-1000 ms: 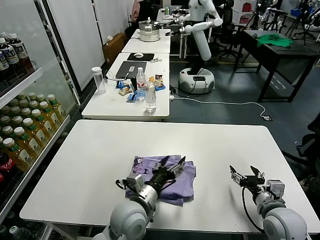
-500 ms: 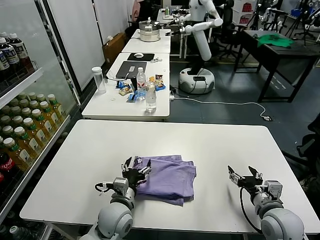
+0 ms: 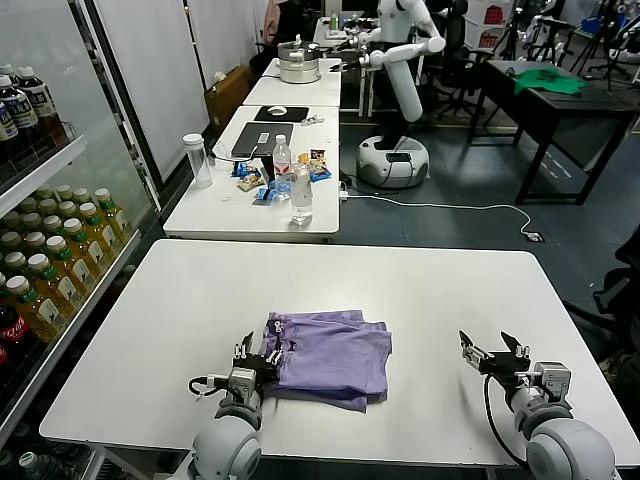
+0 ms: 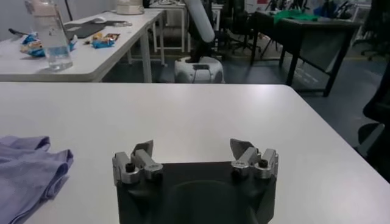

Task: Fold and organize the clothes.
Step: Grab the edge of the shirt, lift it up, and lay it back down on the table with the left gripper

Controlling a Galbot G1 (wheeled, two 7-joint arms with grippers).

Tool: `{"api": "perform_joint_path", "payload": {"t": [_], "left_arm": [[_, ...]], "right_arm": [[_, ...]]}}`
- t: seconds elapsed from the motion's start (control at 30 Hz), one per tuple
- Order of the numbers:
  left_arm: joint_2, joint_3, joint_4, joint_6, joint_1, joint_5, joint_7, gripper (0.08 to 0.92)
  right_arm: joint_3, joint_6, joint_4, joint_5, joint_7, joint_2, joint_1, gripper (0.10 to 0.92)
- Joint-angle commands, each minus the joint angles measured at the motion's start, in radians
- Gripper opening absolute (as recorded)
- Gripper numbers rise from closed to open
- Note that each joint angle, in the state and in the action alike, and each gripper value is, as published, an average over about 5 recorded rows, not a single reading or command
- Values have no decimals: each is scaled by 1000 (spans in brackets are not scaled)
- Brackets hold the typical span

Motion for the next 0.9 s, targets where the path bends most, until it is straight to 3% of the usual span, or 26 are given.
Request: {"api": "perform_joint_path", "payload": {"t": [0.03, 0.5, 0.9], "left_arm": [[5, -15, -5, 33, 9, -185, 26, 533], [4, -120, -22, 27, -4, -605, 41, 142], [53, -404, -84, -16, 3, -912, 44, 102]], "right_arm": [[3, -1, 4, 1, 0, -1, -3, 823], [7, -1, 8, 2, 2, 3, -6, 823], [19, -1, 10, 10, 5, -6, -5, 823]]}}
